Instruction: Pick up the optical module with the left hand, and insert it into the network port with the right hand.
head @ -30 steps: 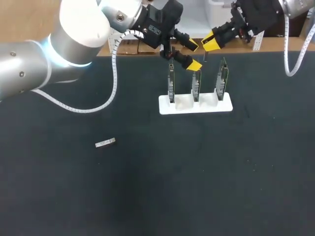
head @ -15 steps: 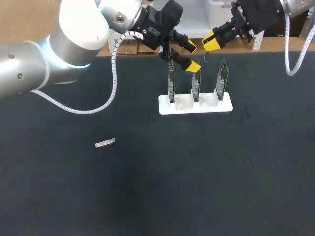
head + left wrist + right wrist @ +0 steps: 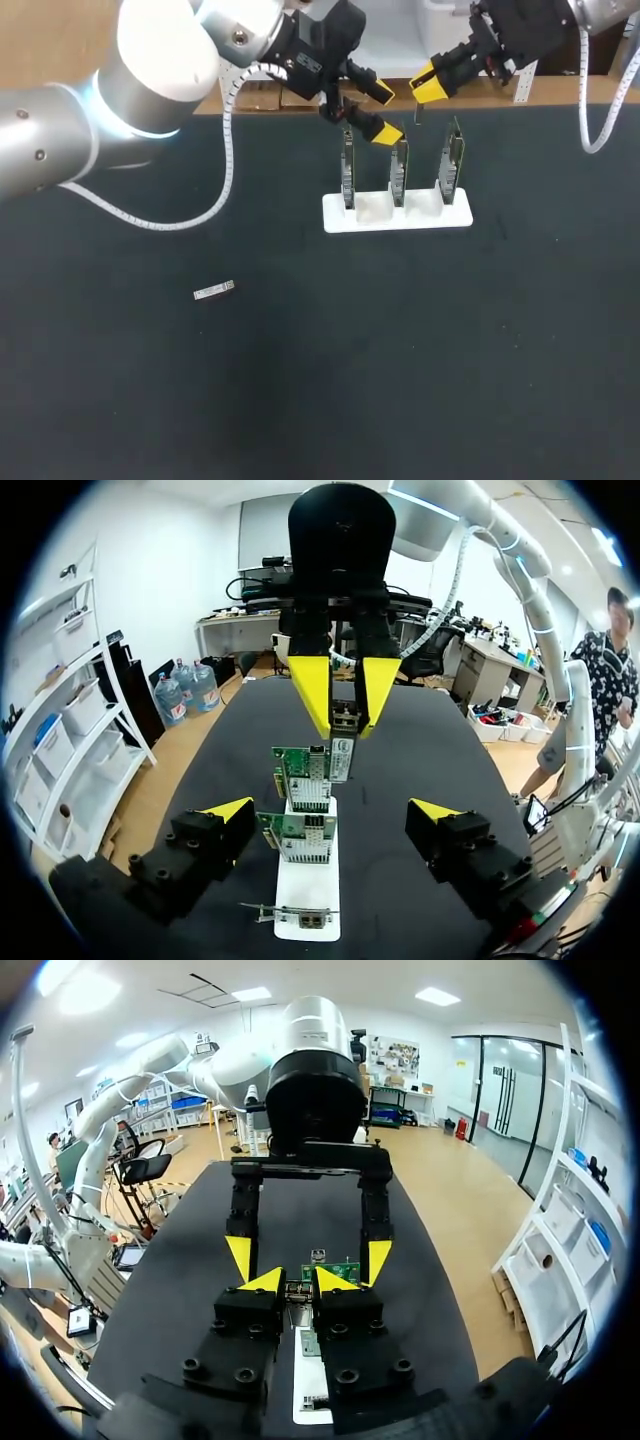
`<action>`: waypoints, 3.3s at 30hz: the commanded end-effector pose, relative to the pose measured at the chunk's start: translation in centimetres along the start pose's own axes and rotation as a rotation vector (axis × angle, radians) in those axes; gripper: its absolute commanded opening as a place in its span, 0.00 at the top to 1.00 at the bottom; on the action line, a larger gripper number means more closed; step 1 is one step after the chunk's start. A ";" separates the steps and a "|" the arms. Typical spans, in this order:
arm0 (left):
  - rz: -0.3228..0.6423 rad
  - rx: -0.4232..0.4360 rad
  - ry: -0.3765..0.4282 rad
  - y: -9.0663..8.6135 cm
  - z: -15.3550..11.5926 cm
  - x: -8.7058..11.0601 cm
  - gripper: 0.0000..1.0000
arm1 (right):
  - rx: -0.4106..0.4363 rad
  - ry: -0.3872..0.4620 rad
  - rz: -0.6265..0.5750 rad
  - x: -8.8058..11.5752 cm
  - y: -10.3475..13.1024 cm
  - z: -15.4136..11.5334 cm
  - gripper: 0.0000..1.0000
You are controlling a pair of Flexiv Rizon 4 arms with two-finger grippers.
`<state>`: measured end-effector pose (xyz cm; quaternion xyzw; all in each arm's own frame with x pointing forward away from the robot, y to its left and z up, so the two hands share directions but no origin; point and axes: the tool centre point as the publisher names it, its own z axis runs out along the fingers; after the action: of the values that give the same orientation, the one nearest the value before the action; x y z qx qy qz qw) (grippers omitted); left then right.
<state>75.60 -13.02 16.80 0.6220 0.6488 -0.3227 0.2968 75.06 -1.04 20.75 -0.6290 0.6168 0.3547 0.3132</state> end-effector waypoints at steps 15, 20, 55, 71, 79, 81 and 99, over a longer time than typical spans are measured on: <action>-0.006 0.018 -0.012 0.6 0.5 0.0 0.00 | -0.009 0.005 0.003 -0.1 -0.4 0.5 1.00; -0.010 0.017 -0.015 0.5 0.6 0.1 0.00 | -0.010 0.006 0.003 0.0 -0.5 0.5 1.00; -0.001 0.021 -0.022 0.2 0.7 0.2 0.00 | -0.036 0.024 -0.017 0.4 -0.4 0.6 1.00; -0.001 0.021 -0.022 0.2 0.7 0.2 0.00 | -0.019 0.012 0.007 0.9 -0.5 0.6 1.00; -0.001 0.021 -0.022 0.2 0.7 0.2 0.00 | -0.021 0.016 0.011 0.9 -0.8 1.1 1.00; -0.001 0.021 -0.022 0.2 0.7 0.2 0.00 | -0.017 0.019 0.015 0.9 -1.0 1.2 1.00; -0.001 0.021 -0.022 0.2 0.7 0.2 0.00 | -0.025 0.039 0.038 1.4 -1.6 2.3 1.00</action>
<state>75.81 -13.45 16.23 0.6211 0.6424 -0.3373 0.2961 76.20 0.17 18.27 -0.6272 0.6307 0.3543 0.2887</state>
